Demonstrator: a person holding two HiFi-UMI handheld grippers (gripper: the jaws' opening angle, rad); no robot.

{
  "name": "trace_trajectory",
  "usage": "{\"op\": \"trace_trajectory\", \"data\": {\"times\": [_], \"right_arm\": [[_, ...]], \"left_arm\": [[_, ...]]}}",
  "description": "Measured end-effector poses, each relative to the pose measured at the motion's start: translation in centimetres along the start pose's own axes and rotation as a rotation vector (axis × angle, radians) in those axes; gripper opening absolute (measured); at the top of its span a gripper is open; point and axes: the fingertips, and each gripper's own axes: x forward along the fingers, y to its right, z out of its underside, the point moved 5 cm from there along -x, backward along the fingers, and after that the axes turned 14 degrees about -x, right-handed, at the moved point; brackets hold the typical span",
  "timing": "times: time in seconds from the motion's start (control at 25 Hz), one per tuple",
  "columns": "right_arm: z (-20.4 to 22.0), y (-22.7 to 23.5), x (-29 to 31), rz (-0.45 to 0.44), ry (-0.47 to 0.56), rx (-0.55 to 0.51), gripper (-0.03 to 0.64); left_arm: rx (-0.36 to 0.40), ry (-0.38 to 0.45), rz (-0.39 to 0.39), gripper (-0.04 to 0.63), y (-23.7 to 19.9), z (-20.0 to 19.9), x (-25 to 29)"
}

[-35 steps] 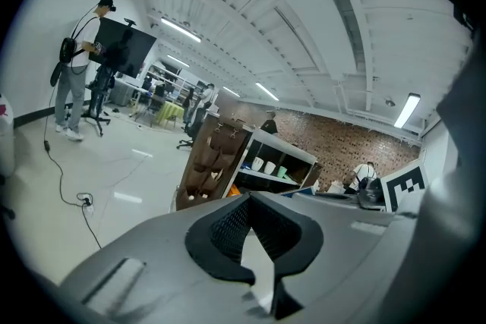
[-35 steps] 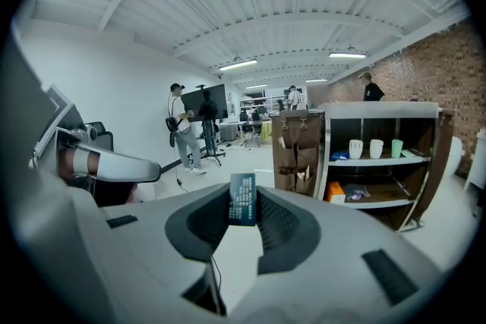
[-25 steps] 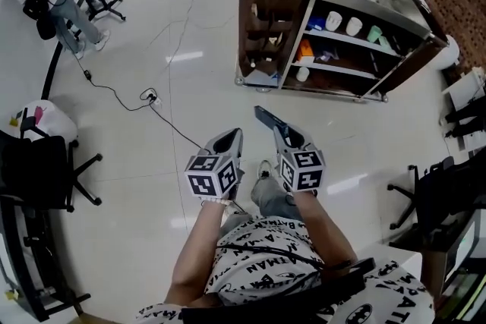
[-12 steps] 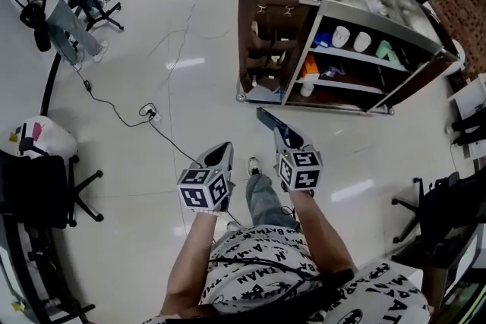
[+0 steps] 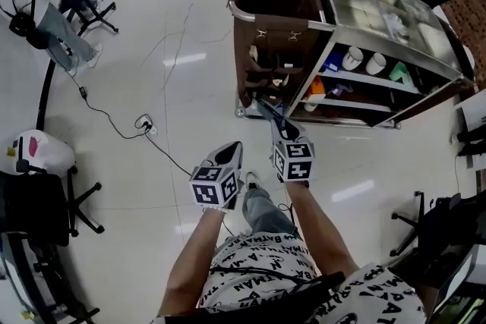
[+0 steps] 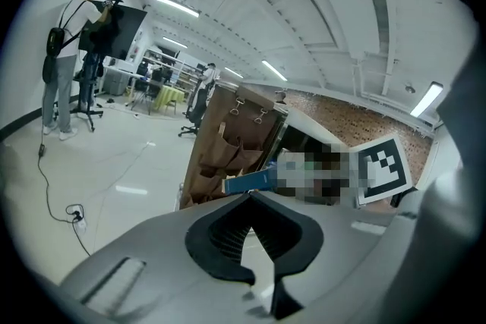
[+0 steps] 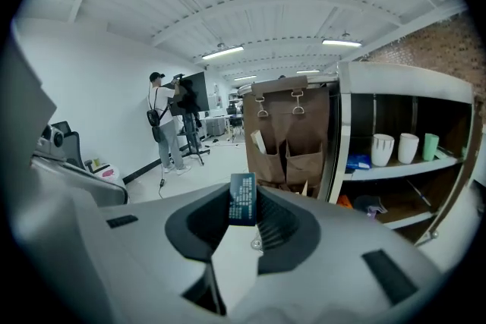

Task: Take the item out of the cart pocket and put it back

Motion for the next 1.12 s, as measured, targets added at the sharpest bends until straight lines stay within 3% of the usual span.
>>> {"op": "trace_trajectory", "data": {"times": [0.24,0.56,1.12], "right_arm": [[0.4,3.4,8.2,0.02,-0.048,0.009,0.094],[1.4,4.8,16.5,0.024,-0.083,0.006,0.094],[6.0,3.5,24.7,-0.025,-0.243,-0.049,0.095]], "left_arm": [[-0.011,-0.041,-0.036,-0.002,-1.7,-1.9,5.8],[-0.048,-0.061,-0.069,-0.003,-3.2,-3.4,9.0],[-0.087,-0.087,-0.15,-0.002,-7.3,-4.2,12.7]]}}
